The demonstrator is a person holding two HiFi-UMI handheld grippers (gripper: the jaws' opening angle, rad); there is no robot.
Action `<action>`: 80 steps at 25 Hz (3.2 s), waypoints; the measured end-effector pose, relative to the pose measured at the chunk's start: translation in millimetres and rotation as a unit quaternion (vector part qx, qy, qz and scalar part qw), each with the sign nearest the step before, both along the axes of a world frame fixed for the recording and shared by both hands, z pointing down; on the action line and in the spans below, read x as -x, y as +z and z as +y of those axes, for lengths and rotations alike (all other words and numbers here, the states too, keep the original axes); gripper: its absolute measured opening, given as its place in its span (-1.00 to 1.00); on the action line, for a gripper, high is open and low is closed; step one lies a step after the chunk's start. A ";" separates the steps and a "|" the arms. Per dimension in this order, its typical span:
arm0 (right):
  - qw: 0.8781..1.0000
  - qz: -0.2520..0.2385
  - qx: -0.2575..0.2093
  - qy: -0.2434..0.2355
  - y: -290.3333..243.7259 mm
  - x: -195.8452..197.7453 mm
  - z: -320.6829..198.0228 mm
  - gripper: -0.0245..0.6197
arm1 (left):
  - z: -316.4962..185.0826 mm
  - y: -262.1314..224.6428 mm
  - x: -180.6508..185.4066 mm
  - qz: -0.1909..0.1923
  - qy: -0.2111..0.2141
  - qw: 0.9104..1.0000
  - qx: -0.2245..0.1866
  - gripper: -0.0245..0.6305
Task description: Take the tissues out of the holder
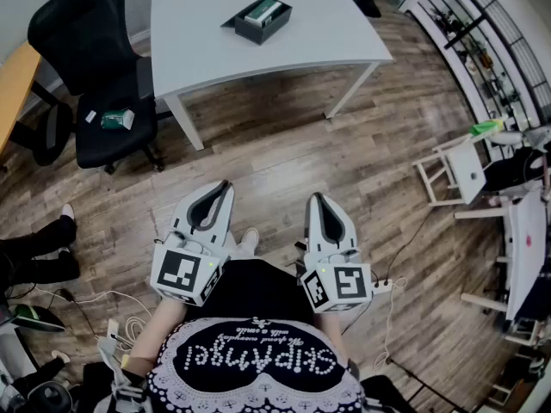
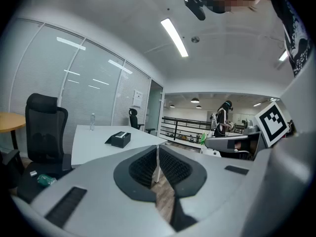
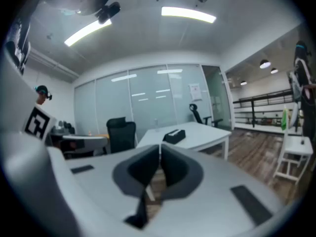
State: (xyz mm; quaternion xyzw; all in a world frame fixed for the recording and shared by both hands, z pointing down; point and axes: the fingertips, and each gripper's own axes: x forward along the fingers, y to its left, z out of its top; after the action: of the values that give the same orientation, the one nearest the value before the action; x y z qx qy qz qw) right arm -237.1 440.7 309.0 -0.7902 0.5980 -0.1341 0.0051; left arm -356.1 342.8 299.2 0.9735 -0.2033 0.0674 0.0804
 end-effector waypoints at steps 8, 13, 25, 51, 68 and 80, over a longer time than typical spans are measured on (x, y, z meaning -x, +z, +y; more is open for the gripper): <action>1.000 0.001 0.001 0.002 0.8 -0.2 9.2 -0.81 | 4.8 1.4 1.2 0.000 -0.004 1.000 0.000 -0.80; 1.000 0.001 -0.001 0.002 2.0 -0.8 15.3 -0.81 | 9.8 0.6 1.6 0.002 -0.008 1.000 -0.003 -0.80; 1.000 0.003 -0.006 -0.001 -1.5 -5.7 17.8 -0.81 | 10.8 -2.1 -3.1 0.004 -0.010 1.000 -0.004 -0.80; 0.999 -0.043 0.022 0.021 21.8 -55.0 1.1 -0.81 | -28.9 5.7 -55.0 0.002 0.011 1.000 0.015 -0.80; 0.998 -0.038 0.038 0.044 11.8 -119.3 -92.4 -0.81 | -137.4 6.4 -105.9 -0.001 0.021 0.999 0.034 -0.80; 0.998 -0.030 0.030 0.053 10.4 -120.2 -144.1 -0.81 | -196.8 7.0 -106.6 0.010 0.026 0.999 0.025 -0.80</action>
State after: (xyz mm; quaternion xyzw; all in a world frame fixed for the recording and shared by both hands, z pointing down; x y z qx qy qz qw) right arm -116.9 296.6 319.5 -0.8161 0.5508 -0.1749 0.0064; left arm -249.4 146.0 306.3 0.9767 -0.1752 0.0648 0.1053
